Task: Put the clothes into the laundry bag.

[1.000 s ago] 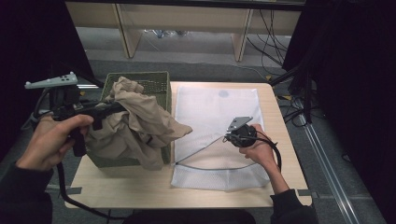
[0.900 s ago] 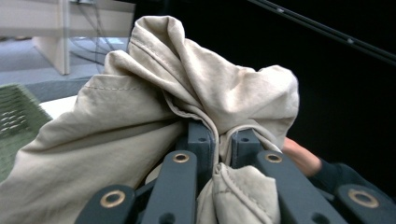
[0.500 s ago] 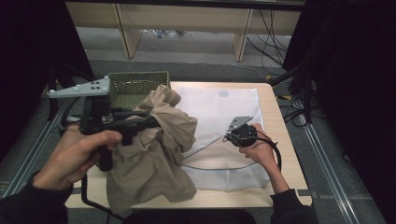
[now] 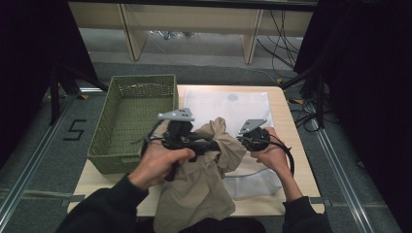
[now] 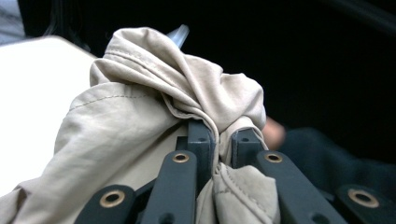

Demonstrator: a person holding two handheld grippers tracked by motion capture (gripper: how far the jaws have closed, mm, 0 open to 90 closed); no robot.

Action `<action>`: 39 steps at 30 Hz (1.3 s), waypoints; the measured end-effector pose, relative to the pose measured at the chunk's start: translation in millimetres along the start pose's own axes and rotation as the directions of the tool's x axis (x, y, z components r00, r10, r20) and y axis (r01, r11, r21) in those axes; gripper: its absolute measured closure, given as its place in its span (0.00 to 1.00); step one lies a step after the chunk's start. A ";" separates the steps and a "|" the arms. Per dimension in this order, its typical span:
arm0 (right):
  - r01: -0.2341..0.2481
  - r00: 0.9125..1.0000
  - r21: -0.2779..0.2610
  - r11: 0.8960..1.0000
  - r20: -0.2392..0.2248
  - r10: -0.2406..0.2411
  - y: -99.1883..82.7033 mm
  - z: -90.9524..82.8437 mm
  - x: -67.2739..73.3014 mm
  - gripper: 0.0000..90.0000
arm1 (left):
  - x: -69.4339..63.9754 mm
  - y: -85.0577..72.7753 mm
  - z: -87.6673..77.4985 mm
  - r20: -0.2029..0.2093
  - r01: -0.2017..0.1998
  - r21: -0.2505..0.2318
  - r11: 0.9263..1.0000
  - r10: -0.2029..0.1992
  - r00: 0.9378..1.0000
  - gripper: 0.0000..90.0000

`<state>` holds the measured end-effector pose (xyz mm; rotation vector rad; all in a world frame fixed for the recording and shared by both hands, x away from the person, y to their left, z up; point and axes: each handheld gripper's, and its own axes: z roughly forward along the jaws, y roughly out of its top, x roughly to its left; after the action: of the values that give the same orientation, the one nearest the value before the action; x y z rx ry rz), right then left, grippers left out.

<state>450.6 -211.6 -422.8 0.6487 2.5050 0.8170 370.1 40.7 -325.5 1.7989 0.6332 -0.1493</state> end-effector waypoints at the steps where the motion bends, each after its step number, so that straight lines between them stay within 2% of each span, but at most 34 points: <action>1: -0.010 1.000 -0.029 1.000 0.020 0.010 1.4 -6.1 -3.3 1.00 | 9.3 -8.0 15.1 0.003 0.028 0.022 0.999 -0.028 1.000 0.91; 4: -0.028 0.999 -0.036 0.999 0.022 0.028 2.4 -13.0 -6.2 1.00 | 26.7 -25.4 47.3 -0.049 0.010 0.097 0.995 -0.005 0.999 0.91; 6: -0.044 0.999 -0.059 0.997 0.026 0.046 2.7 -20.4 -9.4 1.00 | 35.1 -34.5 63.6 -0.074 0.041 0.104 0.994 -0.034 0.997 0.91; 7: -0.057 0.998 -0.074 0.996 0.034 0.060 2.9 -25.1 -11.0 1.00 | 39.4 -39.2 72.8 -0.091 0.043 0.126 0.991 -0.032 0.995 0.91; 9: -0.045 0.998 -0.079 0.996 0.036 0.048 3.3 -27.3 -12.4 1.00 | 46.4 -48.5 91.7 -0.139 0.025 0.159 0.987 -0.003 0.990 0.91; 11: -0.059 0.997 -0.086 0.995 0.040 0.062 3.5 -30.9 -12.5 1.00 | 52.4 -55.4 107.9 -0.197 -0.001 0.211 0.978 0.044 0.979 0.90; 12: -0.063 0.997 -0.089 0.994 0.043 0.067 3.7 -31.6 -12.5 1.00 | 55.8 -59.1 117.4 -0.231 -0.036 0.242 0.970 0.093 0.968 0.90; 13: -0.049 0.998 -0.096 0.994 0.041 0.053 3.9 -32.8 -13.4 1.00 | 57.5 -62.6 125.4 -0.239 -0.030 0.263 0.964 0.096 0.966 0.88; 14: -0.060 0.997 -0.092 0.994 0.044 0.064 4.2 -32.7 -12.6 1.00 | 58.8 -65.9 131.7 -0.260 -0.024 0.270 0.963 0.097 0.961 0.85; 15: -0.054 0.997 -0.089 0.995 0.040 0.058 4.2 -32.0 -12.2 1.00 | 61.9 -68.9 138.1 -0.272 -0.034 0.291 0.956 0.117 0.955 0.81; 16: -0.054 0.997 -0.089 0.995 0.040 0.058 4.2 -32.0 -12.2 1.00 | 65.4 -70.9 143.0 -0.293 -0.044 0.298 0.953 0.135 0.946 0.81; 17: -0.050 0.998 -0.082 0.995 0.036 0.053 4.5 -30.7 -11.0 1.00 | 69.7 -72.8 148.2 -0.332 -0.045 0.298 0.954 0.147 0.932 0.77; 18: -0.035 0.999 -0.074 0.997 0.035 0.037 4.0 -29.0 -10.5 1.00 | 73.4 -73.7 150.8 -0.335 -0.034 0.298 0.954 0.138 0.932 0.71; 19: -0.048 0.998 -0.059 0.997 0.037 0.050 3.4 -26.7 -9.3 1.00 | 73.4 -72.7 152.0 -0.314 0.006 0.309 0.951 0.096 0.945 0.55; 20: -0.048 0.998 -0.059 0.997 0.037 0.050 3.4 -26.7 -9.3 1.00 | 73.4 -72.7 152.0 -0.314 0.006 0.309 0.951 0.096 0.945 0.49; 21: -0.045 0.998 -0.059 0.997 0.042 0.047 2.5 -25.4 -9.8 1.00 | 68.5 -71.1 150.1 -0.304 0.000 0.311 0.951 0.100 0.948 0.49; 22: -0.053 0.998 -0.053 0.997 0.035 0.055 1.4 -24.8 -10.2 1.00 | 61.1 -67.5 143.8 -0.301 -0.032 0.312 0.950 0.130 0.945 0.45; 23: -0.063 0.997 -0.057 0.996 0.037 0.065 0.0 -24.7 -11.5 1.00 | 55.5 -63.4 137.2 -0.292 -0.041 0.315 0.948 0.138 0.946 0.41; 24: -0.050 0.998 -0.062 0.997 0.036 0.052 -1.2 -25.2 -14.0 1.00 | 49.9 -59.2 130.9 -0.287 -0.029 0.299 0.954 0.119 0.951 0.36; 25: -0.065 0.997 -0.062 0.996 0.030 0.067 -2.1 -26.1 -14.8 1.00 | 44.8 -54.5 122.9 -0.273 -0.036 0.285 0.958 0.117 0.955 0.29; 26: -0.072 0.997 -0.065 0.995 0.034 0.074 -2.8 -26.3 -15.2 1.00 | 38.9 -50.5 115.1 -0.270 -0.044 0.259 0.965 0.116 0.956 0.25; 27: -0.071 0.997 -0.061 0.996 0.032 0.073 -3.1 -27.0 -15.3 1.00 | 34.4 -46.2 107.1 -0.253 -0.065 0.247 0.967 0.129 0.959 0.24; 28: -0.055 0.998 -0.062 0.997 0.027 0.057 -2.9 -25.7 -15.5 1.00 | 30.7 -42.5 100.4 -0.256 -0.073 0.260 0.963 0.141 0.956 0.22; 29: -0.055 0.998 -0.062 0.997 0.027 0.057 -2.9 -25.7 -15.5 1.00 | 25.3 -38.0 93.1 -0.250 -0.057 0.246 0.968 0.121 0.961 0.22; 30: -0.054 0.998 -0.060 0.997 0.028 0.056 -2.6 -25.5 -15.1 1.00 | 19.9 -31.7 80.5 -0.238 -0.079 0.241 0.967 0.137 0.962 0.22; 31: -0.050 0.998 -0.063 0.997 0.029 0.052 -2.2 -25.1 -14.4 1.00 | 15.3 -27.2 68.6 -0.251 -0.100 0.233 0.967 0.159 0.955 0.23; 32: -0.070 0.997 -0.058 0.996 0.029 0.072 -2.4 -26.1 -12.7 1.00 | 12.9 -23.2 55.8 -0.277 -0.117 0.230 0.966 0.181 0.944 0.23; 33: -0.070 0.997 -0.058 0.996 0.029 0.072 -2.4 -26.1 -12.7 1.00 | 14.3 -19.6 44.9 -0.289 -0.144 0.249 0.958 0.215 0.933 0.23; 34: -0.064 0.997 -0.061 0.996 0.028 0.066 -2.3 -26.5 -13.3 1.00 | 16.5 -15.8 30.7 -0.322 -0.136 0.246 0.960 0.213 0.923 0.23; 35: -0.064 0.997 -0.061 0.996 0.028 0.066 -2.3 -26.5 -13.3 1.00 | 21.9 -12.3 15.6 -0.357 -0.144 0.238 0.961 0.224 0.907 0.23; 36: -0.066 0.997 -0.063 0.996 0.029 0.068 -2.3 -26.4 -14.0 1.00 | 28.6 -9.8 0.5 -0.397 -0.127 0.226 0.966 0.210 0.893 0.23; 37: -0.052 0.998 -0.062 0.997 0.027 0.054 -2.1 -25.6 -14.3 1.00 | 35.7 -9.0 -13.2 -0.442 -0.091 0.202 0.975 0.174 0.880 0.23; 38: -0.052 0.998 -0.062 0.997 0.027 0.054 -2.1 -25.6 -14.3 1.00 | 44.4 -8.4 -26.5 -0.477 -0.084 0.204 0.975 0.174 0.861 0.23; 39: -0.069 0.997 -0.058 0.996 0.027 0.070 -1.8 -25.7 -12.7 1.00 | 55.9 -8.4 -42.1 -0.520 -0.073 0.253 0.965 0.199 0.830 0.23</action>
<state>446.8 -231.0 -401.8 0.7268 2.4357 0.8936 404.2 100.1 -341.8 2.1149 0.9089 0.4252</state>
